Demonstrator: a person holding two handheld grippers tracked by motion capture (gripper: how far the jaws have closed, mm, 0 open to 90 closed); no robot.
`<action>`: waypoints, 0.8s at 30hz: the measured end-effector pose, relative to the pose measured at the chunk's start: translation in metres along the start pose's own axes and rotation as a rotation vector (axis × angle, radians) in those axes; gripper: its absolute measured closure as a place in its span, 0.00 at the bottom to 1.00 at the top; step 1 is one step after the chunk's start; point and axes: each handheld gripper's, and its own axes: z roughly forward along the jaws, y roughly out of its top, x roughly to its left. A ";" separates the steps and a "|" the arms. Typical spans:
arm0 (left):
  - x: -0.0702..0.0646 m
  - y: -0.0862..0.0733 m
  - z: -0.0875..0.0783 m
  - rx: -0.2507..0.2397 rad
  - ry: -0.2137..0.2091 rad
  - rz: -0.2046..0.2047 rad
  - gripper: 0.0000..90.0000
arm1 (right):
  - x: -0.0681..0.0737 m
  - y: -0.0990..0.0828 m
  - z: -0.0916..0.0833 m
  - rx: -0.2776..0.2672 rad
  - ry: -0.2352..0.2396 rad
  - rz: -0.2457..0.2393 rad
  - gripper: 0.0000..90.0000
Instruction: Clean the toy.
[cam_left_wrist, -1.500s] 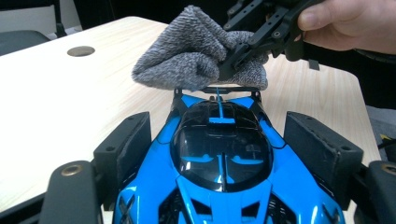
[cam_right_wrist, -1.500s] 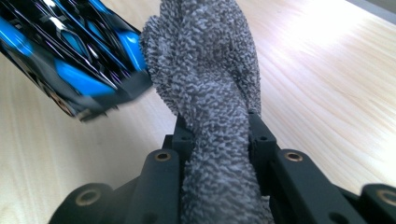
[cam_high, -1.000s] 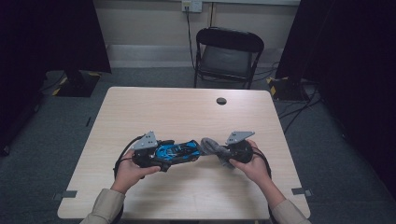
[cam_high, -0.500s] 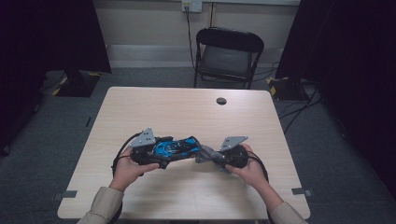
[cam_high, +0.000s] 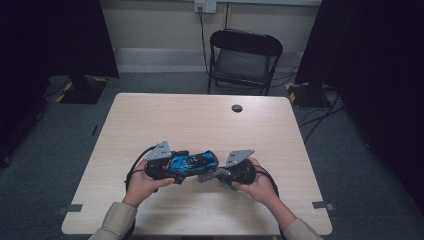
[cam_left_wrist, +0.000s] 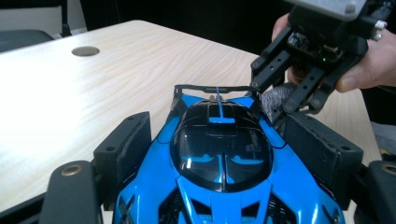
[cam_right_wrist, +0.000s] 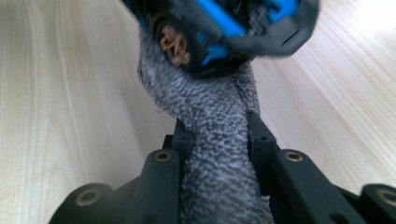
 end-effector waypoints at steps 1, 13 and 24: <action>0.000 -0.004 0.002 0.000 -0.002 -0.009 0.27 | -0.001 -0.001 0.000 -0.002 0.002 0.006 0.79; 0.000 -0.036 0.011 0.056 -0.018 -0.055 0.27 | -0.001 -0.009 0.005 0.042 0.009 0.012 0.80; -0.001 -0.047 0.017 0.105 -0.017 -0.043 0.27 | -0.002 -0.011 0.006 0.055 0.005 0.015 0.80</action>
